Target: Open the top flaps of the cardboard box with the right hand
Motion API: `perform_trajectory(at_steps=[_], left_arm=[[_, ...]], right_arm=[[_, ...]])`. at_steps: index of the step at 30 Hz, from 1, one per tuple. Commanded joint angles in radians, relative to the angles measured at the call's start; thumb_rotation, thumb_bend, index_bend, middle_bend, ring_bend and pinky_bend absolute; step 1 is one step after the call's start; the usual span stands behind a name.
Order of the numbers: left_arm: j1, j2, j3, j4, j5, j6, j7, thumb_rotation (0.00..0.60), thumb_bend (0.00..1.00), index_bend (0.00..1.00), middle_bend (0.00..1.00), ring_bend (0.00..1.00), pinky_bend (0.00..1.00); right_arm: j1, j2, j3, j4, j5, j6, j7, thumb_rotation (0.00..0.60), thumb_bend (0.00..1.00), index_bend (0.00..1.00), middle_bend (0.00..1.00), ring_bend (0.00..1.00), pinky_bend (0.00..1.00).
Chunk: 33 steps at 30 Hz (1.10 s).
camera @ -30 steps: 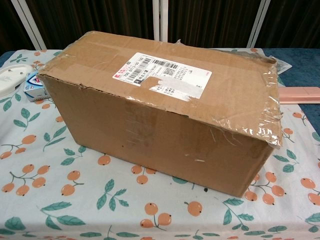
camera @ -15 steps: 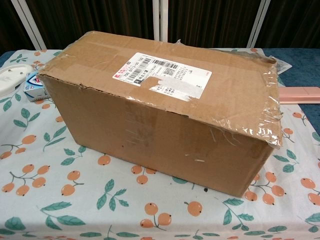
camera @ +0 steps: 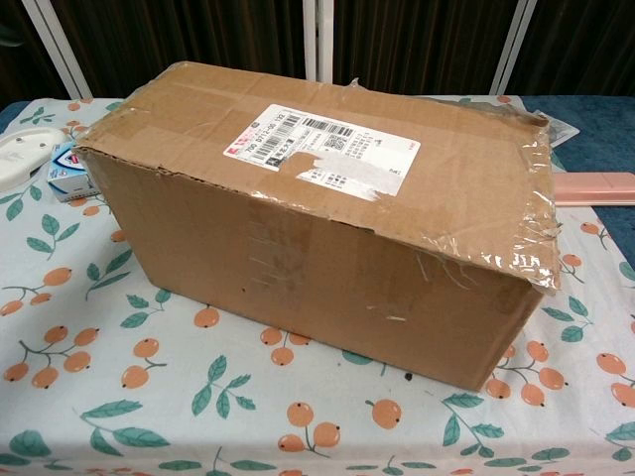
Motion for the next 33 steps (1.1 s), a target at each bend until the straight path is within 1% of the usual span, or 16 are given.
perform_trajectory(at_steps=[1, 2, 3, 4, 5, 7, 8, 10, 12, 14, 27, 33], left_arm=[[-0.121, -0.073, -0.056, 0.018, -0.085, -0.107, -0.045, 0.596, 0.0, 0.23, 0.24, 0.16, 0.23], [-0.137, -0.092, -0.061, 0.026, -0.09, -0.113, -0.049, 0.569, 0.0, 0.24, 0.25, 0.16, 0.23], [-0.151, -0.111, -0.064, 0.033, -0.089, -0.114, -0.054, 0.51, 0.0, 0.26, 0.27, 0.16, 0.22], [-0.168, -0.135, -0.064, 0.046, -0.085, -0.12, -0.06, 0.412, 0.0, 0.28, 0.29, 0.16, 0.22], [-0.18, -0.146, -0.063, 0.051, -0.082, -0.129, -0.066, 0.292, 0.0, 0.3, 0.31, 0.16, 0.21], [-0.21, -0.162, -0.058, 0.057, -0.076, -0.162, -0.077, 0.173, 0.0, 0.32, 0.32, 0.16, 0.2], [-0.221, -0.168, -0.055, 0.061, -0.074, -0.173, -0.076, 0.131, 0.0, 0.32, 0.32, 0.15, 0.2], [-0.244, -0.182, -0.048, 0.066, -0.073, -0.194, -0.071, 0.079, 0.0, 0.33, 0.32, 0.15, 0.19], [-0.264, -0.195, -0.042, 0.072, -0.082, -0.215, -0.063, 0.053, 0.0, 0.33, 0.33, 0.15, 0.18], [-0.28, -0.205, -0.033, 0.076, -0.09, -0.234, -0.059, 0.047, 0.0, 0.33, 0.33, 0.14, 0.18], [-0.324, -0.232, 0.007, 0.105, -0.125, -0.28, -0.046, 0.032, 0.0, 0.33, 0.35, 0.14, 0.18], [-0.332, -0.227, 0.017, 0.103, -0.122, -0.286, -0.053, 0.02, 0.0, 0.36, 0.4, 0.14, 0.18]], right_arm=[[-0.007, 0.002, 0.002, 0.003, 0.001, 0.011, 0.01, 0.6, 0.32, 0.0, 0.0, 0.0, 0.0], [-0.009, 0.003, 0.002, 0.005, 0.002, 0.015, 0.014, 0.6, 0.32, 0.0, 0.0, 0.0, 0.0], [-0.012, 0.003, 0.002, 0.006, 0.003, 0.017, 0.016, 0.6, 0.32, 0.0, 0.0, 0.0, 0.0], [-0.015, 0.003, 0.002, 0.009, 0.005, 0.02, 0.019, 0.6, 0.32, 0.0, 0.0, 0.0, 0.0], [-0.016, 0.003, 0.002, 0.011, 0.007, 0.021, 0.021, 0.6, 0.32, 0.0, 0.0, 0.0, 0.0], [-0.019, 0.003, 0.003, 0.015, 0.011, 0.022, 0.027, 0.6, 0.32, 0.0, 0.0, 0.0, 0.0], [-0.019, 0.003, 0.004, 0.016, 0.012, 0.022, 0.029, 0.6, 0.32, 0.0, 0.0, 0.0, 0.0], [-0.019, 0.003, 0.005, 0.019, 0.013, 0.02, 0.032, 0.6, 0.32, 0.0, 0.0, 0.0, 0.0], [-0.018, 0.004, 0.006, 0.02, 0.012, 0.019, 0.035, 0.6, 0.32, 0.0, 0.0, 0.0, 0.0], [-0.017, 0.003, 0.008, 0.022, 0.013, 0.018, 0.037, 0.6, 0.32, 0.0, 0.0, 0.0, 0.0], [-0.011, -0.004, 0.017, 0.037, 0.029, 0.002, 0.047, 0.6, 0.32, 0.0, 0.0, 0.0, 0.0], [-0.01, -0.008, 0.021, 0.039, 0.036, -0.002, 0.046, 0.6, 0.32, 0.0, 0.0, 0.0, 0.0]])
